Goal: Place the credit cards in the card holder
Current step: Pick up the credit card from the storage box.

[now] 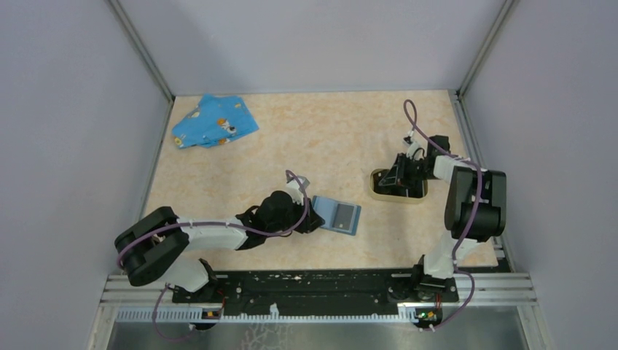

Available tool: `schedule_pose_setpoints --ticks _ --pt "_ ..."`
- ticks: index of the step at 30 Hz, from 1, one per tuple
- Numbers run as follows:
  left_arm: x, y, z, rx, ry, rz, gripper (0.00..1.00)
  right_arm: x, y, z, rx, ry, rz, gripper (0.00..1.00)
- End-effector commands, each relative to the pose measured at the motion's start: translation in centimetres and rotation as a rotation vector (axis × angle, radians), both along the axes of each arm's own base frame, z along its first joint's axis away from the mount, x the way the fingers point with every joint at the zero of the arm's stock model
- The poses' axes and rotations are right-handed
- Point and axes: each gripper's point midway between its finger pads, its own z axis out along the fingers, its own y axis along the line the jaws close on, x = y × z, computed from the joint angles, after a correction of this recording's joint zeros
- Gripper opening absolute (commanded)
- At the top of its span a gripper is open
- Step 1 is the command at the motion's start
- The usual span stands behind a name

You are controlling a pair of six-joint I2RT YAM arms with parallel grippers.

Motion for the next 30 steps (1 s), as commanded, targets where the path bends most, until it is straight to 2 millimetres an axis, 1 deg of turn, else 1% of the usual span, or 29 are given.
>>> schedule_pose_setpoints --ticks 1,3,8,11,15,23,26,30 --pt "-0.2 -0.8 1.6 -0.062 -0.016 -0.022 0.32 1.2 -1.1 0.2 -0.041 -0.027 -0.019 0.12" --pt "-0.3 -0.9 1.8 -0.069 -0.018 -0.027 0.32 1.5 -1.6 0.6 -0.063 -0.042 -0.033 0.06" --pt "-0.5 -0.8 2.4 -0.084 -0.026 -0.032 0.32 2.0 -3.3 3.3 -0.051 -0.128 -0.071 0.0" --pt "-0.6 -0.9 2.8 -0.094 -0.03 -0.045 0.34 1.7 -3.9 4.3 -0.008 -0.147 -0.074 0.0" --pt "-1.1 -1.3 3.6 -0.138 -0.037 -0.078 0.42 1.2 -3.8 5.2 0.081 -0.179 -0.027 0.0" --pt "-2.6 -2.6 6.6 -0.304 -0.079 -0.189 0.62 0.1 -2.1 7.7 0.269 -0.242 0.071 0.0" --pt "-2.6 -2.4 7.7 -0.378 -0.074 -0.205 0.75 -0.4 -1.5 8.8 0.34 -0.258 0.099 0.0" --pt "-2.3 -1.4 9.5 -0.521 -0.035 -0.209 0.93 -1.0 -1.0 9.7 0.413 -0.255 0.117 0.0"
